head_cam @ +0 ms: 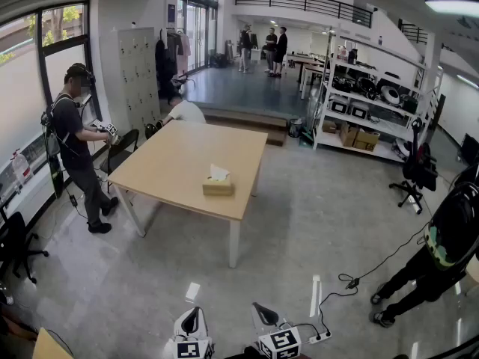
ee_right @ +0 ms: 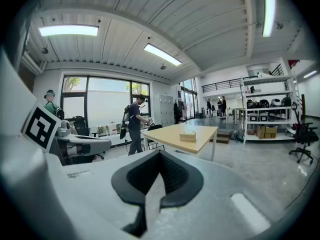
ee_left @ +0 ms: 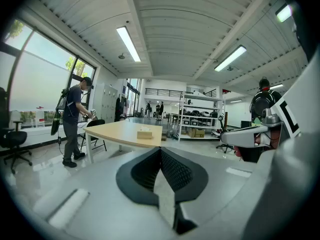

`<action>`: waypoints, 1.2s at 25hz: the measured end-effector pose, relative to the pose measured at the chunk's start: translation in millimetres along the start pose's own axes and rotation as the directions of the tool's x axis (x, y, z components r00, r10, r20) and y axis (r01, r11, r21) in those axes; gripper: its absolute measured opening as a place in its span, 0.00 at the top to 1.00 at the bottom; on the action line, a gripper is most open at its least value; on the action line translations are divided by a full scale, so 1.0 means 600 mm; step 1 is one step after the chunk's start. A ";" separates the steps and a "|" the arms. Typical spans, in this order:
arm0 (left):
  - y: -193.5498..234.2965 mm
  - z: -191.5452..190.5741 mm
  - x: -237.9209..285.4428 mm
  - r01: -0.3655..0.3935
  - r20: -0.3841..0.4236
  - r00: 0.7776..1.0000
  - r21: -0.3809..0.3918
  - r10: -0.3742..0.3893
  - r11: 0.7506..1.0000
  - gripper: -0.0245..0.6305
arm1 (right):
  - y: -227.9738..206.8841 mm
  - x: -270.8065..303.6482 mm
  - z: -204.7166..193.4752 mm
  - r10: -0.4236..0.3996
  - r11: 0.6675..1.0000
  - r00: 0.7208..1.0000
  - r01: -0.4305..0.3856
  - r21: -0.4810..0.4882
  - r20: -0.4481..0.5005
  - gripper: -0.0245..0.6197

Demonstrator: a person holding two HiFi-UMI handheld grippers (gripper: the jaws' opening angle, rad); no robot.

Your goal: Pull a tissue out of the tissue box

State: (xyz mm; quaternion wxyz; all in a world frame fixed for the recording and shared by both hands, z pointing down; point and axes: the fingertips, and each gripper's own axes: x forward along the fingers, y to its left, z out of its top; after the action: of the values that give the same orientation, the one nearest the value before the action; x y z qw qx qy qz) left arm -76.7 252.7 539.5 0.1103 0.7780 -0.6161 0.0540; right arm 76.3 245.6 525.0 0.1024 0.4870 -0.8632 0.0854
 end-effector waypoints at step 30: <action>-0.066 0.017 0.038 -0.104 -0.002 0.995 -0.002 0.104 0.995 0.93 | -0.116 -0.001 -0.003 0.040 0.998 0.998 -0.041 0.047 0.040 0.97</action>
State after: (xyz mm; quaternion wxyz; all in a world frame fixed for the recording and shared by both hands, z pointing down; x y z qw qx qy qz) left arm -33.2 237.2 530.2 0.1087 0.7446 -0.6559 0.0601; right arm 136.6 211.3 529.9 0.0720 0.4733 -0.8724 0.0982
